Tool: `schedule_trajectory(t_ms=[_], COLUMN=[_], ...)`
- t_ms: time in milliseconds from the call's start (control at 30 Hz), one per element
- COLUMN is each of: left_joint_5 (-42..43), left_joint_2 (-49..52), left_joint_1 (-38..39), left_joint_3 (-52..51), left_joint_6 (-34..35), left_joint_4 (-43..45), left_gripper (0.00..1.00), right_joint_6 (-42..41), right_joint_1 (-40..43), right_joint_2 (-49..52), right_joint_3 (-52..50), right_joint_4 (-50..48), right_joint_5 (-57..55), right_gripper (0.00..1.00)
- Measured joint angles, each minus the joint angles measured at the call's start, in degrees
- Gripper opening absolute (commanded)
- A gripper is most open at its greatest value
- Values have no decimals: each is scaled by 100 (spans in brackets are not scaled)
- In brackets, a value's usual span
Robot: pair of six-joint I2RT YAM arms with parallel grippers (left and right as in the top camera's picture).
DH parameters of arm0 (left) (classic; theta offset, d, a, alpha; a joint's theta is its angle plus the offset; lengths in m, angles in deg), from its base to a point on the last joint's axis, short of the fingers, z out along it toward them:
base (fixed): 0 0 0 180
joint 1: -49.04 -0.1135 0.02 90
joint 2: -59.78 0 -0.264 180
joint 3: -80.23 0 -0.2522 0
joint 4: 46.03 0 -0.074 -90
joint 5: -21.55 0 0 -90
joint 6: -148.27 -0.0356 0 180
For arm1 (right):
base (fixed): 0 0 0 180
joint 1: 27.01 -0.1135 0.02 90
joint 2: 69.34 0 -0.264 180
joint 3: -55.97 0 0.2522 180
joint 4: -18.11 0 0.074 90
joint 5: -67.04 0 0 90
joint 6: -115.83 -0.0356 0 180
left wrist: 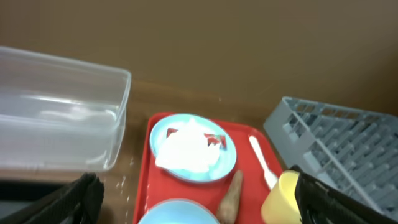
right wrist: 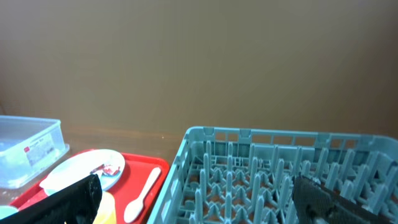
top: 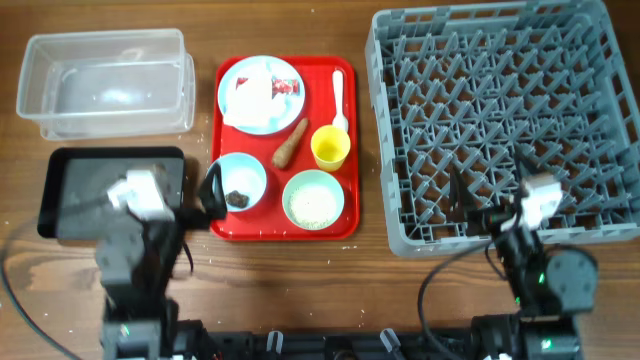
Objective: Sort waste into correct bins and load items into the dishwasher rack
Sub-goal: 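Grasp the wrapper and tissue from the blue plate with left gripper, drop into clear bin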
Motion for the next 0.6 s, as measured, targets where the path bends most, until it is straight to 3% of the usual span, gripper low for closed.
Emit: schedule_trajectory(t_ms=[133,367,533,600], left_joint_5=[326,647,671,671], left_joint_2=[1814,5702,7770,8494], left_joint_1=[-4,138,885,1217], left_joint_3=[1622,5517,8054,8509], left_joint_6=[-229,-861,-1956,-2527], left_joint_4=[-315,-2557,-4050,-4183], left_gripper=[100,100,100,100], right_joint_6=[275,380,398,243], right_joint_1=[9,11,11,11], right_joint_2=[1543,3906,4575,4763], right_joint_3=[1534,4356,4861,4868], right_joint_4=[1167,3523,3995,4135], right_joint_5=[184,269,308,369], right_gripper=[99,100,100,100])
